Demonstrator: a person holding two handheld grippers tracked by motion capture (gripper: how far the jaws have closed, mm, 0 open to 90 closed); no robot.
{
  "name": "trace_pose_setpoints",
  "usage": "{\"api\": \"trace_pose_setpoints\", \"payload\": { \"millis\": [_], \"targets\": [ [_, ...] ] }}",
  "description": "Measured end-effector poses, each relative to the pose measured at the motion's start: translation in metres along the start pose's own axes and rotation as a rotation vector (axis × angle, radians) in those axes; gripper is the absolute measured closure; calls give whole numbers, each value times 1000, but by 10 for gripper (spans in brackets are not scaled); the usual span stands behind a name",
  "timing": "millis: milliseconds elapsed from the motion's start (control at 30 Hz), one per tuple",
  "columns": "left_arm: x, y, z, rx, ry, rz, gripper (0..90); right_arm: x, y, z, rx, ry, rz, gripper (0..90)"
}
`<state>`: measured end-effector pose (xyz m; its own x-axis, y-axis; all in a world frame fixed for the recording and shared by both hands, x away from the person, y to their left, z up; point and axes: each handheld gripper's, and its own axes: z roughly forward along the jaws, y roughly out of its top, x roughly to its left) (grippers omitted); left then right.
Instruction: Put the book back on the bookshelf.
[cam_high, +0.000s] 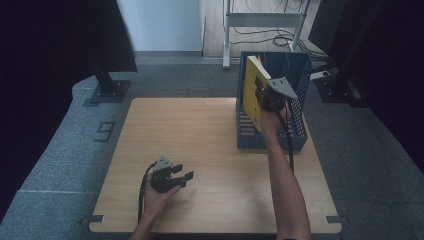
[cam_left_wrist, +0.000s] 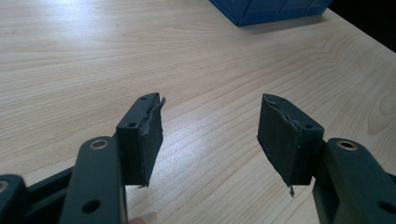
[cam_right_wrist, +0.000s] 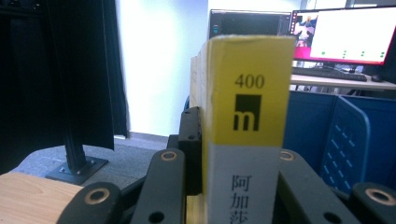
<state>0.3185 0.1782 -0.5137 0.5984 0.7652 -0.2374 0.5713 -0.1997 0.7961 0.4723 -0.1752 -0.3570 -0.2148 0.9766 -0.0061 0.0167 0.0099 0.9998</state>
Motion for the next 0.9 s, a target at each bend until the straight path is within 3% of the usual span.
{"api": "trace_pose_setpoints", "payload": {
  "millis": [267, 433, 900],
  "targets": [
    [3, 0, -2, -4, -4, -11, 400, 2, -10, 12, 12, -19, -3, 747],
    [3, 0, -4, -10, -4, -10, 400, 3, -15, 16, 16, -11, 22, 747],
    [3, -1, -4, -5, -4, -9, 399, 5, -27, 28, 48, -29, 5, 747]
  ]
}}
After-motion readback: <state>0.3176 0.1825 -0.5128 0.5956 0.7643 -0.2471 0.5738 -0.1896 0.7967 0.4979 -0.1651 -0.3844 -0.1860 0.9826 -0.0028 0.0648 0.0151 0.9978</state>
